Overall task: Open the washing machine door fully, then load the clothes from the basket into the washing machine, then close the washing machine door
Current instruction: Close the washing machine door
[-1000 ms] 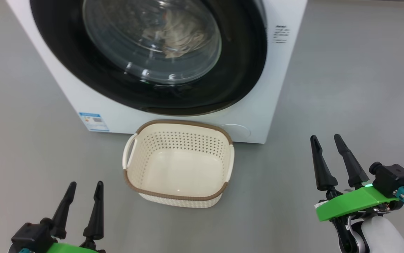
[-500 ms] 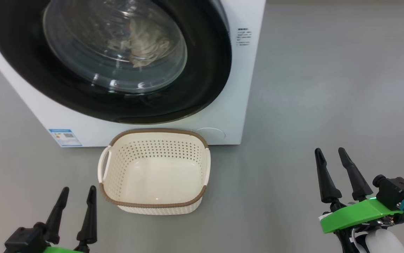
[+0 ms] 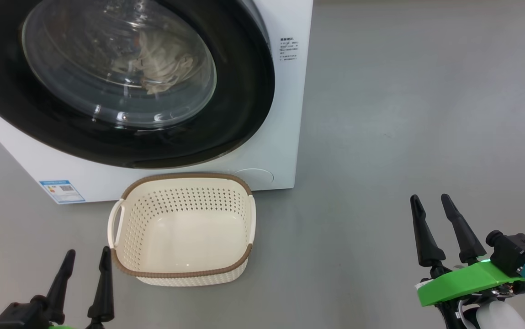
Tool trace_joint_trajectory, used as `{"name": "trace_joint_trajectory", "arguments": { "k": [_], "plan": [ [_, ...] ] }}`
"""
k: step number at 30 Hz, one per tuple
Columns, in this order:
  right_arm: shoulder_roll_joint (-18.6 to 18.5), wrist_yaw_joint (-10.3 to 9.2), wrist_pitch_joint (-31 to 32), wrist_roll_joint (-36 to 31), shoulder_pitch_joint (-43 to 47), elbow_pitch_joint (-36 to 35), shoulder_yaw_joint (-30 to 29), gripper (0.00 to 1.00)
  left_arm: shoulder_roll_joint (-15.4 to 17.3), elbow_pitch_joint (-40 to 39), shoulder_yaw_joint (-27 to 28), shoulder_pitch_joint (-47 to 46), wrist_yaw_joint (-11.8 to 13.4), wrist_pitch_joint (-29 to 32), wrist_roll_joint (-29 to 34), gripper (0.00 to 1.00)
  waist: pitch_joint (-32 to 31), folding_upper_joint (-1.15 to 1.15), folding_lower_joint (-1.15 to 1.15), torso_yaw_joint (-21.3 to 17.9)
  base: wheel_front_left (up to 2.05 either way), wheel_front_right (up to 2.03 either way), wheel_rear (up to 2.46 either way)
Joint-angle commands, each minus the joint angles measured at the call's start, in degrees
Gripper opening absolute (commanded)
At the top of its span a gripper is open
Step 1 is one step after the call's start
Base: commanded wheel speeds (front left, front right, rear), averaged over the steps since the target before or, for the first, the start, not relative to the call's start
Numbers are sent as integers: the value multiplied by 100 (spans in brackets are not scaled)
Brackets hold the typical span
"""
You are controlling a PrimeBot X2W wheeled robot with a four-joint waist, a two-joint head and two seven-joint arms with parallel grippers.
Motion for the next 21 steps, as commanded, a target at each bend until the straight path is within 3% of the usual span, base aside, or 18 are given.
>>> {"name": "trace_joint_trajectory", "arguments": {
  "k": [1, 21],
  "plan": [
    [-51, 0, -28, -16, 21, -164, 73, 100, 102, -74, 253, -109, 3, -37, 87, 100, -14, 0, 0, -28, 0, 0, 0],
    [-8, 0, -28, -33, 136, -138, 86, 100, 78, 46, 336, -43, 3, -37, 112, 100, -159, 0, 0, -123, 0, 0, 0]
  ]
}}
